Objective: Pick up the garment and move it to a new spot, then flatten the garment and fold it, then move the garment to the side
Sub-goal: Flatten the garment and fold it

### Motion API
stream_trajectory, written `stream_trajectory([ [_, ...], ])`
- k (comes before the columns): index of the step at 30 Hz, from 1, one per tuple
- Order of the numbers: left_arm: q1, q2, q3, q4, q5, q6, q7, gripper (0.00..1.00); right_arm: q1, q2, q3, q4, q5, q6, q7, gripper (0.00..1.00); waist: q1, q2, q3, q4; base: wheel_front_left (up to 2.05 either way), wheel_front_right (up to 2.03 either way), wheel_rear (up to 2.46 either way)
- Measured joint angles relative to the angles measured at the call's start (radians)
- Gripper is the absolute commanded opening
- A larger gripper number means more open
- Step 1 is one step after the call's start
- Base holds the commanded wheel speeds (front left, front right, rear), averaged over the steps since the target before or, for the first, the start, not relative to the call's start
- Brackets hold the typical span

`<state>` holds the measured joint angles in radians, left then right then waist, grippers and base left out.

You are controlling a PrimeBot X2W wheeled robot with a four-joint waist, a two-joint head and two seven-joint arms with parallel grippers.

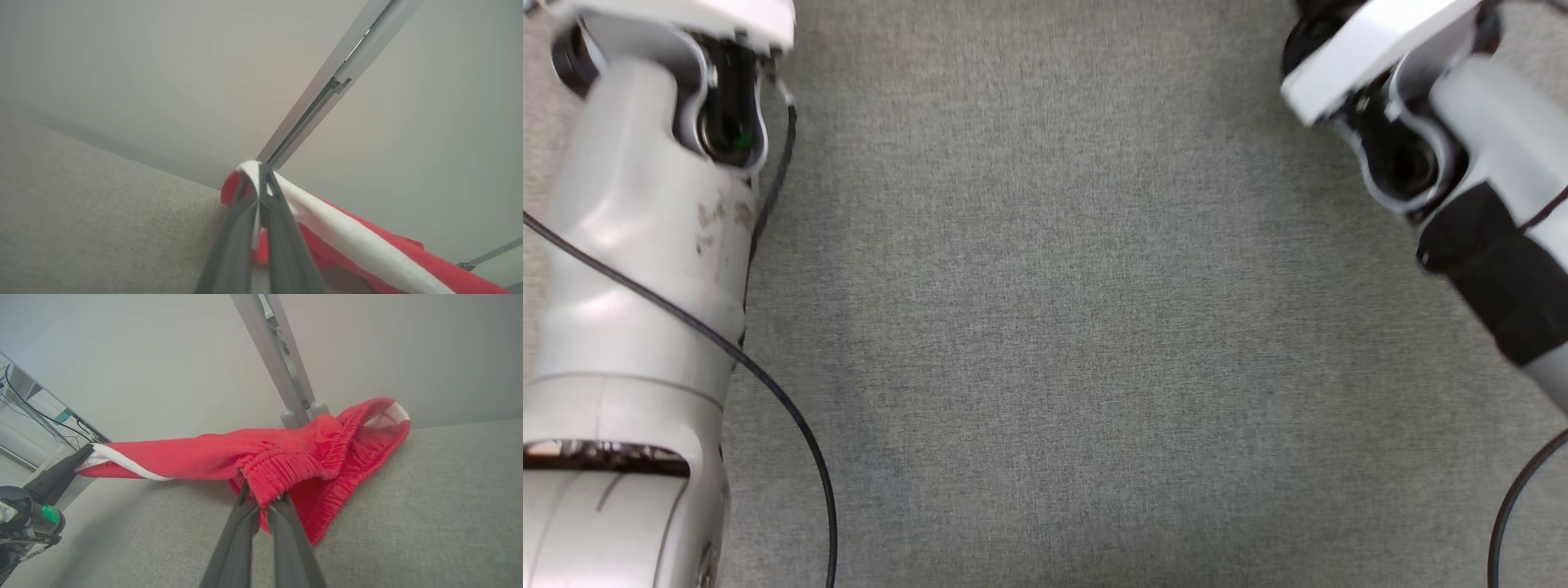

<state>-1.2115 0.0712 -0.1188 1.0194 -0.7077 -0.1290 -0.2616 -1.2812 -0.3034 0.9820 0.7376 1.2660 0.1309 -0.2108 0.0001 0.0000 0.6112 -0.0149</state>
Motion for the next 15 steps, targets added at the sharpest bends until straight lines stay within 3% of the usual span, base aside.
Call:
stream_trajectory([
  [6,0.088,0.013,-0.042,0.044,-0.026,-0.001,0.000,0.00,0.085,-0.031,0.103,-0.065,0.137,0.000,0.076,0.00,0.0000,0.0000,-0.069,-0.001,0.00,0.00,0.00],
  [15,0.217,0.026,-0.093,0.062,-0.049,-0.001,0.000,0.00,0.186,-0.057,0.186,-0.070,0.246,0.000,0.179,0.00,0.0000,0.0000,-0.165,0.004,0.00,0.00,0.00],
])
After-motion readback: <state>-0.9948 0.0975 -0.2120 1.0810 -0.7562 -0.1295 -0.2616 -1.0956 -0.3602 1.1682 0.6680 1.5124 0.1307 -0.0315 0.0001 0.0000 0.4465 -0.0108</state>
